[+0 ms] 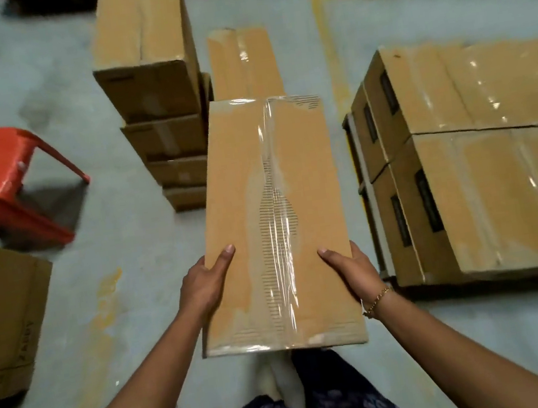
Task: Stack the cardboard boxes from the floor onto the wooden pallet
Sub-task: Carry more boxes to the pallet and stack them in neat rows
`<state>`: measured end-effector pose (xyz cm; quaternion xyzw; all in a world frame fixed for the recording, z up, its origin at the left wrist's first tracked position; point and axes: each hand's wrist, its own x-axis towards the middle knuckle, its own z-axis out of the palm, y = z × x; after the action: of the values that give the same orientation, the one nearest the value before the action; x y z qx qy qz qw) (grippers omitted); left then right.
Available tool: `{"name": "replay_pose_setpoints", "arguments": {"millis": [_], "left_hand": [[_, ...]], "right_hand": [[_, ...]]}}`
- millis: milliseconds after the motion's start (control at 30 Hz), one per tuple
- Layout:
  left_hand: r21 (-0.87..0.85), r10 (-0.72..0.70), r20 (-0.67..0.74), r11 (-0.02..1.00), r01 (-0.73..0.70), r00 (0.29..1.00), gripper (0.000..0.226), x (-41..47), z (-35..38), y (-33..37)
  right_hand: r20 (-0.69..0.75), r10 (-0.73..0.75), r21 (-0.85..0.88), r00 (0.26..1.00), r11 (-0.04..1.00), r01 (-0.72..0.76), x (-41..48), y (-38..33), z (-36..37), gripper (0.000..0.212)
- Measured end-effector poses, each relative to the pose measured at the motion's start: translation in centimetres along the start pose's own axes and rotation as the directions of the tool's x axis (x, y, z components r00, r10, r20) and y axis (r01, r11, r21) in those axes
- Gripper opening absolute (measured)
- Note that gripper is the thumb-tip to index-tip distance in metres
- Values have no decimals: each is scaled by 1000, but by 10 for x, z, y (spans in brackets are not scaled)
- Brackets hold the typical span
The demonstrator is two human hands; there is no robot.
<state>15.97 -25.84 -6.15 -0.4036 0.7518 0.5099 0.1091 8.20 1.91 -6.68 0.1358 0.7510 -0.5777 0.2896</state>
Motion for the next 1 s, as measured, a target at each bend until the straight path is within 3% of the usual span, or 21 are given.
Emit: {"name": "replay_pose_setpoints", "arguments": {"millis": [300,533,700,767,900,1000], "left_hand": [[95,190,220,972,-215,957,62,-64,106,99],[165,283,377,916,-365,882,95,-112,251,175],[199,292,470,884,-422,833,73,-170,374,224],[195,289,503,880,-433,815,84,-191,417,238],[186,279,554,877,-443,784,116,-223,492,265],[206,273,584,861,-465,764,108,-243,545,287]], "right_hand": [[-323,-35,167,946,981,93,-82,16,-141,33],[-479,48,296,877,949,109,-114,55,-289,38],[-553,98,282,827,957,76,-134,90,-415,65],[-563,105,290,820,954,77,-145,99,-459,72],[-610,132,313,781,946,85,-160,117,-538,69],[-632,159,333,758,940,80,-163,132,-586,66]]}}
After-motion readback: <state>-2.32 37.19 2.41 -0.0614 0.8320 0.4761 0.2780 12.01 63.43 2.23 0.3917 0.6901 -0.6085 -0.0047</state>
